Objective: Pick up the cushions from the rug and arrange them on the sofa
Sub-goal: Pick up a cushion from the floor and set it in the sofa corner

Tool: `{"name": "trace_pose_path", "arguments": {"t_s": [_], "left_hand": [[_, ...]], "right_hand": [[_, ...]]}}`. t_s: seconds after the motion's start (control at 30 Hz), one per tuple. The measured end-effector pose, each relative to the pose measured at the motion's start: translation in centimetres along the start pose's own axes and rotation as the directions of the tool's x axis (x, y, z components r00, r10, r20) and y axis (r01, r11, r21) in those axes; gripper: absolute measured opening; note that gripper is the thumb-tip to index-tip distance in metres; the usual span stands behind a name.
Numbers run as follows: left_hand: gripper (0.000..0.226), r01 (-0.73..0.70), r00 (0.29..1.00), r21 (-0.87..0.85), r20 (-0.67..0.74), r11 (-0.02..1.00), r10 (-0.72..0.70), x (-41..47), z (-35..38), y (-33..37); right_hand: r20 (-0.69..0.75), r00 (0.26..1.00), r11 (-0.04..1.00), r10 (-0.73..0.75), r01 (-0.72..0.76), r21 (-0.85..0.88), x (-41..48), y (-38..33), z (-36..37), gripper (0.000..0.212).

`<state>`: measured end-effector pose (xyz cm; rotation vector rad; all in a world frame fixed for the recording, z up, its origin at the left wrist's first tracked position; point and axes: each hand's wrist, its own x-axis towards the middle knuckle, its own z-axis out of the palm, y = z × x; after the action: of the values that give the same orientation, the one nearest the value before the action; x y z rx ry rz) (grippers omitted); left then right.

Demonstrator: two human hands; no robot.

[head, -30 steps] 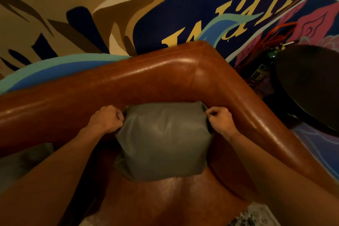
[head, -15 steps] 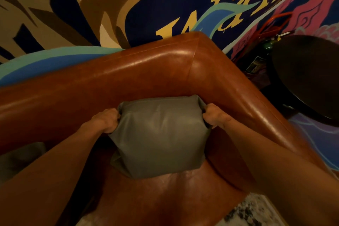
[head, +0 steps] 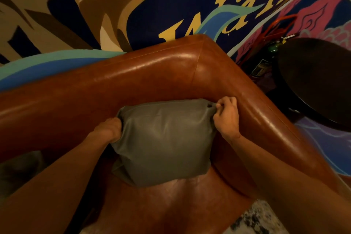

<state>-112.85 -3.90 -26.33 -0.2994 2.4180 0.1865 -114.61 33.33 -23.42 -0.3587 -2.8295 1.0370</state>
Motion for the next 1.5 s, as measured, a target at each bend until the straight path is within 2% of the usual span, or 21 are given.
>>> {"name": "trace_pose_path", "arguments": {"t_s": [0.07,0.13,0.2,0.3,0.43,0.47,0.53,0.63,0.7,0.73,0.8,0.87,0.9,0.97,1.03,1.07,1.1,1.17,1.27,1.5], "left_hand": [[0.029,0.035,0.998,-0.021,-0.042,0.999,-0.036,0.0,0.5,0.4],[0.015,0.071,0.992,-0.058,-0.098,0.996,-0.076,0.0,1.1,0.3],[0.009,0.074,0.988,-0.055,-0.128,0.996,-0.081,0.0,1.4,0.1],[0.017,0.051,0.991,-0.003,-0.120,0.999,-0.051,-0.2,1.5,-0.3],[0.027,0.011,0.997,0.082,-0.079,0.997,-0.004,-0.9,0.9,0.0],[0.024,0.005,0.997,0.054,-0.081,0.999,-0.001,-1.0,0.8,0.0],[0.013,0.008,0.990,-0.115,-0.141,0.993,-0.024,-1.2,0.6,-0.1],[0.022,-0.034,0.957,-0.474,-0.270,0.880,-0.109,-1.4,0.5,-0.2],[0.016,-0.073,0.925,-0.584,-0.343,0.809,-0.164,-1.7,0.5,-0.1],[0.014,-0.082,0.918,-0.611,-0.355,0.787,-0.179,-1.8,0.7,0.0],[0.013,-0.088,0.919,-0.630,-0.351,0.771,-0.181,-2.0,0.9,0.3],[0.013,-0.094,0.927,-0.625,-0.340,0.775,-0.162,-2.2,1.0,0.4],[0.013,-0.103,0.929,-0.620,-0.339,0.778,-0.148,-2.3,1.0,0.4],[0.011,-0.118,0.926,-0.610,-0.353,0.784,-0.136,-2.6,0.9,0.5],[0.006,-0.114,0.918,-0.590,-0.370,0.799,-0.142,-2.8,0.9,0.6],[0.010,-0.114,0.917,-0.590,-0.373,0.799,-0.144,-2.9,0.9,0.7],[0.018,-0.119,0.916,-0.603,-0.373,0.789,-0.147,-2.9,1.1,0.6],[0.023,-0.132,0.910,-0.639,-0.381,0.758,-0.163,-2.9,1.6,0.2],[0.002,-0.158,0.888,-0.690,-0.412,0.706,-0.204,-3.1,2.5,-0.8],[0.022,-0.191,0.887,-0.762,-0.404,0.619,-0.224,-2.6,3.0,-1.7]], "right_hand": [[-0.140,0.989,0.997,-0.039,0.048,0.060,-0.1,-0.2,-0.5,0.011],[-0.196,0.978,0.990,-0.068,0.091,0.108,0.0,-0.3,-1.0,0.012],[-0.153,0.987,0.984,-0.057,0.081,0.160,-0.1,0.0,-1.3,0.013],[-0.010,1.000,0.976,-0.017,0.019,0.215,0.1,0.6,-1.9,0.015],[0.105,0.993,0.998,-0.057,0.059,-0.018,1.5,0.4,-2.5,0.023],[0.101,0.993,0.996,-0.067,0.073,-0.055,1.7,0.1,-2.5,0.023],[0.050,0.996,0.994,-0.072,0.076,-0.083,1.8,-0.5,-2.5,0.020],[-0.058,0.998,0.997,0.014,-0.018,-0.071,1.3,-1.3,-2.6,0.015],[-0.097,0.993,0.994,0.067,-0.075,-0.078,0.8,-2.1,-2.4,0.008],[-0.118,0.992,0.991,0.045,-0.059,-0.118,0.6,-2.9,-2.2,0.010],[-0.121,0.986,0.971,-0.119,0.090,-0.219,0.2,-5.3,-1.4,0.022],[-0.020,0.938,0.915,-0.346,0.332,-0.231,-0.3,-9.1,0.4,0.022],[0.062,0.890,0.868,-0.452,0.454,-0.199,-0.7,-11.4,1.6,0.020],[0.263,0.734,0.741,-0.626,0.665,-0.095,-2.1,-16.0,4.8,0.019],[0.469,0.538,0.602,-0.701,0.798,-0.015,-3.9,-20.0,8.4,0.020],[0.553,0.468,0.566,-0.690,0.825,0.007,-4.6,-21.4,10.1,0.020],[0.617,0.435,0.562,-0.656,0.827,0.015,-5.1,-22.5,11.5,0.020],[0.695,0.444,0.613,-0.566,0.790,-0.006,-5.3,-23.7,13.6,0.019],[0.761,0.445,0.645,-0.473,0.763,-0.046,-5.0,-23.7,15.0,0.019],[0.845,0.379,0.521,-0.377,0.841,-0.145,-4.8,-22.7,15.7,0.014]]}}
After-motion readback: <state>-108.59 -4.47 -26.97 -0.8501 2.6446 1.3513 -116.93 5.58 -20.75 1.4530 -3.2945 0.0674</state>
